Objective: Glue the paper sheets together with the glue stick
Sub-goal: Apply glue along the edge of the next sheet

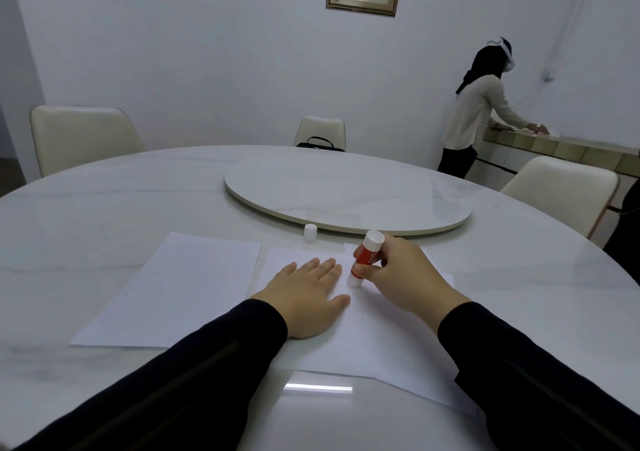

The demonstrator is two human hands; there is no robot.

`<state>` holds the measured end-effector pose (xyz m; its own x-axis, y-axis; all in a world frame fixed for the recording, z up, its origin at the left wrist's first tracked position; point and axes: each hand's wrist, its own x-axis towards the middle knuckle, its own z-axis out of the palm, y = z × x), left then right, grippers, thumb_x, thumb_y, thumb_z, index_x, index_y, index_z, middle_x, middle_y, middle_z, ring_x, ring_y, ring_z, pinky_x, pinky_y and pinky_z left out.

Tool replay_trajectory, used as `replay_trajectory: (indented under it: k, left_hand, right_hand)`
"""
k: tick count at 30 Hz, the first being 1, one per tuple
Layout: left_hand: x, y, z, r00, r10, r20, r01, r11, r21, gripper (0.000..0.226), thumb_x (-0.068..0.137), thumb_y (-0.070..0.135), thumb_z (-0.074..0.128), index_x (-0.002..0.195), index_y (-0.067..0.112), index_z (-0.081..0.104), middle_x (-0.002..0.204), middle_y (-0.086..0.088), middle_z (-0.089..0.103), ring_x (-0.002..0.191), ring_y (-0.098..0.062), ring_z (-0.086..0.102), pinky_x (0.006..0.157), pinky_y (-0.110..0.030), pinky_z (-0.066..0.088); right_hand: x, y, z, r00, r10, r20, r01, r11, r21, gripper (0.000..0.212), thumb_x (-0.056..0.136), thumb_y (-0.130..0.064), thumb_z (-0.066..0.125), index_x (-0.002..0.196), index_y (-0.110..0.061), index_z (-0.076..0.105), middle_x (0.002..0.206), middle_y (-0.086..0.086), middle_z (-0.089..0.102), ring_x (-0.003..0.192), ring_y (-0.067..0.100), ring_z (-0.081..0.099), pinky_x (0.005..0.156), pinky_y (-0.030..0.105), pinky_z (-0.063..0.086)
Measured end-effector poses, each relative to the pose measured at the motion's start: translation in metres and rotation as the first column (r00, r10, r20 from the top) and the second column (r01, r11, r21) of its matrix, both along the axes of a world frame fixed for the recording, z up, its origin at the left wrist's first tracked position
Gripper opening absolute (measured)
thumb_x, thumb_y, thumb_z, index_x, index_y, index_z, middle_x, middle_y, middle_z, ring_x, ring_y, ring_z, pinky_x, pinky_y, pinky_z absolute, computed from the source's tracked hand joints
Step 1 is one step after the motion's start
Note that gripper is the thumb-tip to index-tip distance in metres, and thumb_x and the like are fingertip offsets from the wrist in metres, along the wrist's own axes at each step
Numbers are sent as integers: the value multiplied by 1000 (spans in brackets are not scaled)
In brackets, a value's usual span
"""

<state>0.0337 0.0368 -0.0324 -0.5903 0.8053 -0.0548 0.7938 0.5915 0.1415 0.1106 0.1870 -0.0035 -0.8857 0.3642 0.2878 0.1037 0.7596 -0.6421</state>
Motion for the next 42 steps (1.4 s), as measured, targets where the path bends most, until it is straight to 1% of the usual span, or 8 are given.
replay_trajectory:
  k: [9,24,30,34,36,39,40,42]
  left_hand:
    - [0,0,0,1000,-2,1,2,1000,-6,62,97,49,16,151,25,-2,159,8,-7,145,-9,-7,118,-34,-4]
    - [0,0,0,1000,0,-4,0,1000,-8,63,97,50,16,151,24,-1,159,8,-6,146,-10,-6,118,-34,-3]
    - [0,0,1,1000,7,-4,-7,1000,-12,63,97,50,16,151,24,-1,159,8,-6,146,-9,-5,119,-35,-3]
    - [0,0,1,1000,6,-4,-6,1000,-11,63,96,50,17,151,24,-1,159,8,-6,146,-9,-5,119,-35,-2]
    - [-1,0,1,1000,7,2,-7,1000,-17,64,96,50,17,151,23,-1,159,8,-6,146,-9,-5,118,-35,-3]
    - [0,1,4,998,40,37,-40,999,-11,65,96,51,20,151,22,2,160,7,-4,146,-11,-4,118,-35,-2]
    - [1,2,6,997,69,43,-69,998,2,66,95,51,23,151,21,5,160,6,0,146,-12,0,118,-36,2]
    - [4,4,8,990,139,5,-140,989,48,66,93,52,27,149,18,15,157,2,16,144,-18,15,115,-40,15]
  right_hand:
    - [40,-19,4,998,22,58,-28,993,114,9,82,-26,68,89,-24,63,90,-11,64,71,1,49,64,19,36]
    - [108,-54,15,985,124,123,-141,979,145,6,83,-35,64,81,-37,59,84,-23,62,77,-16,47,63,12,34]
    - [115,-56,16,978,163,129,-178,977,117,6,81,-37,65,82,-38,60,85,-21,63,75,-12,48,63,14,33]
    - [115,-48,20,969,204,141,-206,979,0,6,78,-32,70,80,-36,65,84,-17,66,71,3,54,65,19,43]
    - [119,-42,23,948,295,118,-268,942,-200,10,75,-26,74,83,-28,70,85,-7,70,76,10,60,77,26,49]
    - [131,-35,28,888,445,-116,-412,658,-631,29,62,-20,82,89,-14,74,92,14,73,84,20,70,73,23,54]
    - [134,-32,30,882,425,-203,-441,595,-672,39,54,-23,88,88,-10,74,89,15,73,77,18,69,66,20,53]
    - [136,-25,34,895,320,-312,-445,571,-690,50,39,-25,93,81,-7,74,76,14,69,62,17,62,55,19,50]
